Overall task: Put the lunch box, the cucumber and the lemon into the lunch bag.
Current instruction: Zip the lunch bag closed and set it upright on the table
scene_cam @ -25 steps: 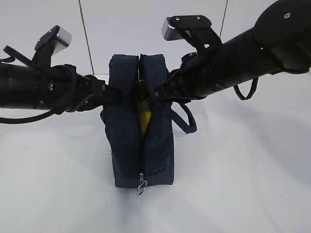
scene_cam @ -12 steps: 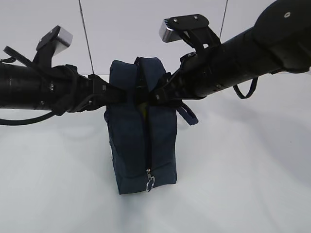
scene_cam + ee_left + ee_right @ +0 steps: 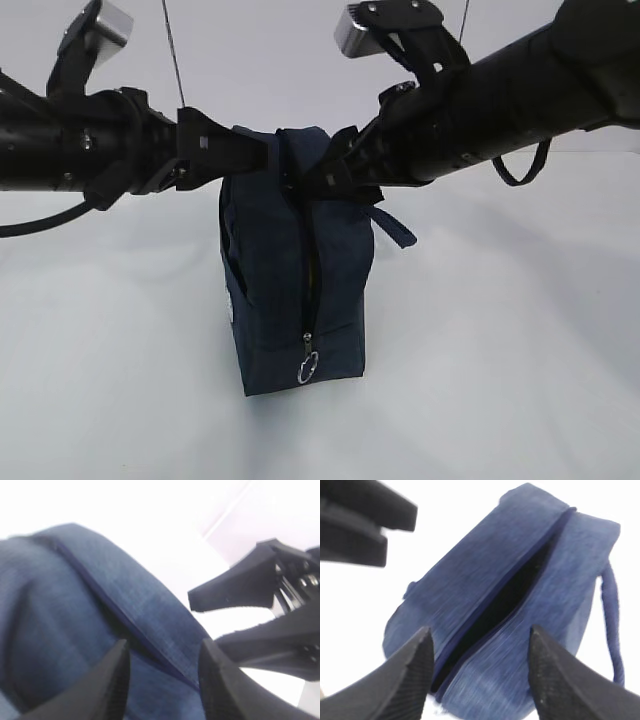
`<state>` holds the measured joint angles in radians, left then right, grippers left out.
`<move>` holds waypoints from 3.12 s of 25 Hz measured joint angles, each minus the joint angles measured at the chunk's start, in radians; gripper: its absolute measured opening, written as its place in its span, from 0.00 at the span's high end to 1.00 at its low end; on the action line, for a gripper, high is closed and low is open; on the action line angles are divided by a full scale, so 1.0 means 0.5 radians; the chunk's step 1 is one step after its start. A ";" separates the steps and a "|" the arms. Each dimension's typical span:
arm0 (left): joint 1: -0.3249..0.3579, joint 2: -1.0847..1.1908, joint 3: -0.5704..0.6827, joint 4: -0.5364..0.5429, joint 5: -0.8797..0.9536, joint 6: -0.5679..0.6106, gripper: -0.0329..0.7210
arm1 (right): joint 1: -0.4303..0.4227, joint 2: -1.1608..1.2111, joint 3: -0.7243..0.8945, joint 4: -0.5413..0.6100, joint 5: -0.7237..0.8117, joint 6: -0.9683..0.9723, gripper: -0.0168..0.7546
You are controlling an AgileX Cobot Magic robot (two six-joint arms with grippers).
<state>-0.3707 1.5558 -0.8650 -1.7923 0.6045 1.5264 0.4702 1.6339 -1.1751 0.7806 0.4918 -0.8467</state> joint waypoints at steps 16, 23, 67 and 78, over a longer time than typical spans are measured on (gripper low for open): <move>0.082 -0.272 0.000 0.655 0.171 -0.425 0.51 | 0.000 -0.206 0.000 -0.212 0.659 -0.003 0.39; 0.305 -0.319 0.000 0.993 0.415 -0.611 0.51 | 0.000 -0.214 0.000 -0.133 0.914 -0.008 0.39; -0.073 -0.092 0.436 0.013 0.115 0.474 0.51 | 0.000 -0.822 1.538 1.974 0.309 -2.164 0.39; -0.073 -0.043 0.379 0.000 -0.112 0.474 0.51 | 0.000 -0.702 1.538 1.982 0.309 -2.244 0.39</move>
<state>-0.4073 1.5342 -0.6754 -1.7923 0.5483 1.7634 0.4702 1.2827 -0.4059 1.7718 0.6462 -1.9688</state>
